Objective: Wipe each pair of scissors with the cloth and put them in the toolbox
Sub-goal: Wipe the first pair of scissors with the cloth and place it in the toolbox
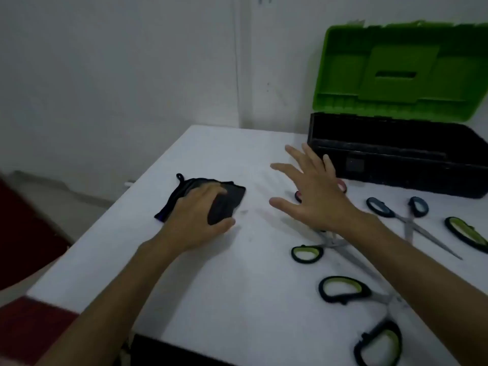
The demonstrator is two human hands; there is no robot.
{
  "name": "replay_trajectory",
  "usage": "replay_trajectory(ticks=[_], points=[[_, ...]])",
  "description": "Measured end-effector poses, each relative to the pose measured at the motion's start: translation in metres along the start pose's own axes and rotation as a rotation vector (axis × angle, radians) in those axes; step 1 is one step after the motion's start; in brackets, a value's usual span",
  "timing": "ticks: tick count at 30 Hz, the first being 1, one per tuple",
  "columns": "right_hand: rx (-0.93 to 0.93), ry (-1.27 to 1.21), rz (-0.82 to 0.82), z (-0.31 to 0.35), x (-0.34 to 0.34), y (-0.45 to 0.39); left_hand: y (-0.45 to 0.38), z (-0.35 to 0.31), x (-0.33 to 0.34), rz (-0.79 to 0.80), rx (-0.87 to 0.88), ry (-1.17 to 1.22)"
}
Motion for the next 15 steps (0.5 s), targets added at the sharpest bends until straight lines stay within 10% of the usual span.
replay_trajectory(ticks=[6, 15], points=[[-0.143, 0.051, 0.311, 0.023, 0.03, -0.005, 0.013, 0.015, 0.002, -0.083, 0.071, -0.063], [-0.264, -0.419, 0.174, 0.045, 0.005, -0.032, -0.01, -0.036, -0.066, -0.268, 0.151, 0.291]])
Point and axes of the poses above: each hand's wrist, its own y-axis away from the middle knuckle, its own x-axis out of the palm, z = x × y, the point moved 2 cm from there along -y, towards the middle knuckle, and after that the axes turned 5 degrees about x, right-handed, at the moved point
